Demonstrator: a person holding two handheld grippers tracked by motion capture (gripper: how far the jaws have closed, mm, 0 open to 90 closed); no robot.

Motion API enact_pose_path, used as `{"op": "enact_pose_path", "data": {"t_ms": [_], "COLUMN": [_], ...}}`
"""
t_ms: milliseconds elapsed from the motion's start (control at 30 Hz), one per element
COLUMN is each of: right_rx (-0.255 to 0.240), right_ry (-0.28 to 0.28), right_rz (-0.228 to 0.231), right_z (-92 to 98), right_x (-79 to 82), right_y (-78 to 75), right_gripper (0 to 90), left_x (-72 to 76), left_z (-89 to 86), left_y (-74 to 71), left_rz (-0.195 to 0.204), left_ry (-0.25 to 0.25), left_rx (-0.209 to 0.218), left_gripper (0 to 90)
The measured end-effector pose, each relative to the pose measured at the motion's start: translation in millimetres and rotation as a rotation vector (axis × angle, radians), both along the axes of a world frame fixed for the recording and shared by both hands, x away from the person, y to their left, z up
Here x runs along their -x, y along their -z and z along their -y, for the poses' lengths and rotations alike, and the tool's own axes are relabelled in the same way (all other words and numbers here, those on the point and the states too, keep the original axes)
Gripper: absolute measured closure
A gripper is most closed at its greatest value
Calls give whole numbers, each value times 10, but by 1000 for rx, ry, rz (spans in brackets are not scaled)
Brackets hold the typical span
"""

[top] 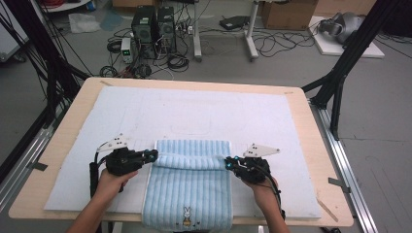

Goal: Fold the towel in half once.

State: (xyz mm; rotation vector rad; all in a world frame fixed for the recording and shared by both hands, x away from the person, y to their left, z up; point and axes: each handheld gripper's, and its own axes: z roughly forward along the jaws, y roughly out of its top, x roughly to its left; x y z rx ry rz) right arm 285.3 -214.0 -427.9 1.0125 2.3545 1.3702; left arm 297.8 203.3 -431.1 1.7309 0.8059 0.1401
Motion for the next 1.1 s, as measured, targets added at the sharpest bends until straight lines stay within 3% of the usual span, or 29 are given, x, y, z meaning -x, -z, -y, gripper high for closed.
{"op": "enact_pose_path", "data": {"t_ms": [300, 367, 400, 433, 467, 567, 600, 667, 700, 733, 767, 833, 867, 900, 967, 1067, 1100], "right_rx": [14, -2, -42, -42, -60, -132, -174, -188, -188, -164, -84, -55, -19, 55, 73, 168, 164], "right_ry": [-93, -132, -146, -146, -140, -97, -65, -4, -4, 18, 56, 50, 38, 16, 10, -2, -7], "right_rz": [-29, -48, -56, -56, -54, -36, -27, -16, -16, -9, -11, -22, -18, -18, -24, -51, -60], "right_z": [-9, -13, 2, 2, 11, 48, 44, 23, 23, 7, -27, -42, -62, -112, -129, -169, -156], "right_x": [136, 157, 171, 171, 172, 138, 91, 38, 38, 18, -10, -14, -8, 3, 2, 14, 13], "right_y": [52, 51, 24, 24, 8, -45, -53, -46, -46, -39, 2, 26, 47, 87, 113, 184, 174], "right_gripper": [800, 762, 701, 701, 682, 632, 630, 621, 621, 625, 635, 646, 655, 669, 672, 681, 680], "left_x": [143, 196, 209, 211, 205, 167, 153, 109, 86, 62, 38, -18, -43, -82, -98, -120, -137], "left_z": [-66, -100, -113, -125, -149, -180, -188, -198, -195, -192, -183, -166, -158, -140, -131, -130, -133], "left_y": [50, 72, 75, 71, 55, 26, 23, 28, 30, 29, 33, 53, 67, 93, 103, 98, 94], "left_rz": [-32, -43, -49, -53, -54, -31, -26, -23, -18, -13, -8, -9, -15, -26, -34, -40, -46], "left_ry": [36, 35, 21, 8, -9, -56, -69, -93, -111, -120, -128, -144, -147, -145, -151, -157, -161], "left_rx": [-27, -27, -16, -7, 6, 28, 39, 39, 31, 18, 7, -18, -32, -53, -68, -78, -74], "left_gripper": [838, 825, 706, 706, 630, 536, 536, 536, 536, 536, 533, 529, 525, 523, 524, 515, 509]}}
